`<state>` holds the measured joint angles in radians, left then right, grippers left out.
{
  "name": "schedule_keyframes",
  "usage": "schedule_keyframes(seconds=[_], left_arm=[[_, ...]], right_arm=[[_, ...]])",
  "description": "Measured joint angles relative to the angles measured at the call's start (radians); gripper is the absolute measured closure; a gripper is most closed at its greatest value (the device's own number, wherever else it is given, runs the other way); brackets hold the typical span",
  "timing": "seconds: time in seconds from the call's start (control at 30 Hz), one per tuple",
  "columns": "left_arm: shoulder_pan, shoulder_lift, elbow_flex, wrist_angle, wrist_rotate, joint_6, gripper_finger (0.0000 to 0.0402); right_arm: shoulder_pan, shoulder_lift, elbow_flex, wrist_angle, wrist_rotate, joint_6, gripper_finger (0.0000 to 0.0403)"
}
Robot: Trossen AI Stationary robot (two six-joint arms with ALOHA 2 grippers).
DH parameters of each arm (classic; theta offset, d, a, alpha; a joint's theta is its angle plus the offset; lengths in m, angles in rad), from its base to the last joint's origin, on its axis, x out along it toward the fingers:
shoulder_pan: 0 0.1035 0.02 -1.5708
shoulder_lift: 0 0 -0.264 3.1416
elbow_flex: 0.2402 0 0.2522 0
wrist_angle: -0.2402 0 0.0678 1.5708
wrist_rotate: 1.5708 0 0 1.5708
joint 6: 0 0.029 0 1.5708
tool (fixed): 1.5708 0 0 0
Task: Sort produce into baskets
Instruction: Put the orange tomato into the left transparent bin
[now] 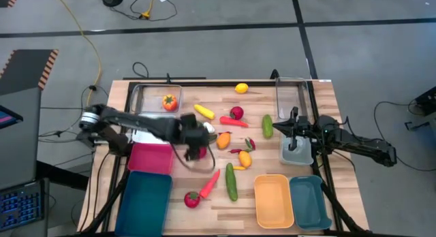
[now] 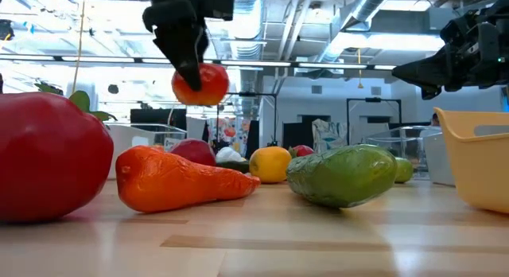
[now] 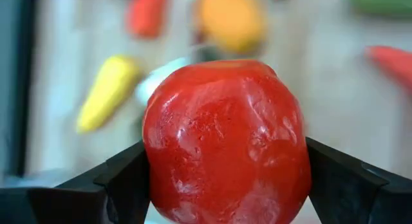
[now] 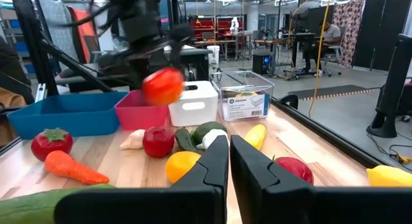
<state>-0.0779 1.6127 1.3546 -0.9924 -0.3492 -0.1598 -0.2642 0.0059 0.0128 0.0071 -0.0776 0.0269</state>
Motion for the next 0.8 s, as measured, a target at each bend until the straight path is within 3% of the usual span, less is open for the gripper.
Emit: schedule_keyframes(seconds=[0.43, 0.63, 0.8], left_arm=[[0.509, -0.263, -0.231, 0.078, 0.021, 0.028, 0.0085], [0.703, -0.291, -0.345, 0.158, 0.116, 0.081, 0.0074], [0.791, -0.291, -0.390, 0.185, 0.187, 0.117, 0.0071]], right_arm=[[0.000, 0.000, 0.000, 0.000, 0.000, 0.000, 0.0356], [0.000, 0.000, 0.000, 0.000, 0.000, 0.000, 0.0356], [0.000, 0.000, 0.000, 0.000, 0.000, 0.000, 0.0356]])
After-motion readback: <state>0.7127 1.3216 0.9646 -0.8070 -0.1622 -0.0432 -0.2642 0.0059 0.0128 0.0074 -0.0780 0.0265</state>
